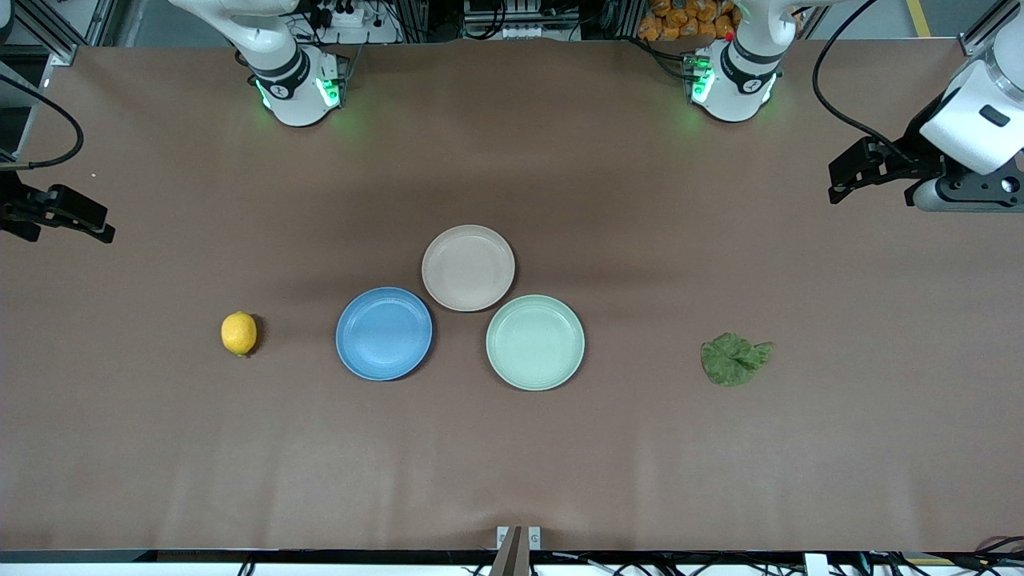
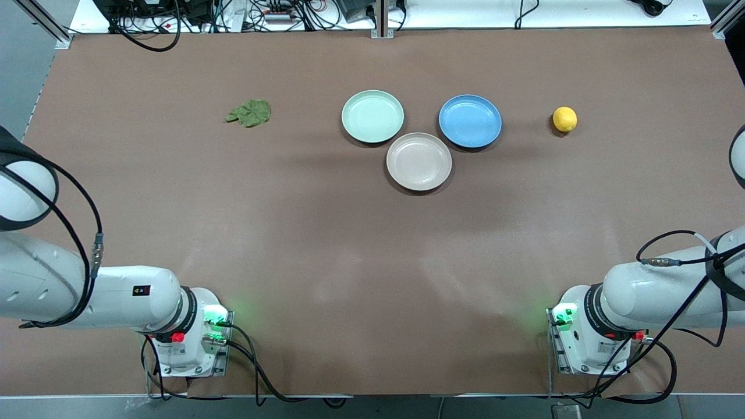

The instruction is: Pick lemon and lettuce from blue and beige plates

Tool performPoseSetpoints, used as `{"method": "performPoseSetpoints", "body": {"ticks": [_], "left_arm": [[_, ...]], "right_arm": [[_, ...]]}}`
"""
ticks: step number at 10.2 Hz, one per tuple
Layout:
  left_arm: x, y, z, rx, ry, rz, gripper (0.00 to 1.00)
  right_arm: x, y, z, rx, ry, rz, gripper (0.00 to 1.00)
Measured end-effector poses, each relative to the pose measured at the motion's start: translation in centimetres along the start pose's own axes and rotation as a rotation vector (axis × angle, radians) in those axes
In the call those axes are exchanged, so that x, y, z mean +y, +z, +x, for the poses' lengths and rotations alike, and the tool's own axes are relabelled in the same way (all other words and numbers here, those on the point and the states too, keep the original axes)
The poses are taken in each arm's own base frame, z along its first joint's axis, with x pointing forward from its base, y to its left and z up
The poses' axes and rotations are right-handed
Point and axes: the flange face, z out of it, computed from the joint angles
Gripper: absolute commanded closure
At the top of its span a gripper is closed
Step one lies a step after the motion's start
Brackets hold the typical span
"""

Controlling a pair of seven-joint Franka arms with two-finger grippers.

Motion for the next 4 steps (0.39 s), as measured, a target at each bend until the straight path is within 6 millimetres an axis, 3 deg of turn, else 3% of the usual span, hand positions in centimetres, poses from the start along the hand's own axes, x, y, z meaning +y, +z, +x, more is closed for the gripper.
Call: {"method": "performPoseSetpoints", "body": {"ticks": [4], "left_arm": [[0.00, 0.00, 0.00, 0.000, 0.000, 0.000, 0.00]], "right_arm": [[0.00, -0.07, 0.08, 0.008, 0.000, 0.000, 0.00]]}}
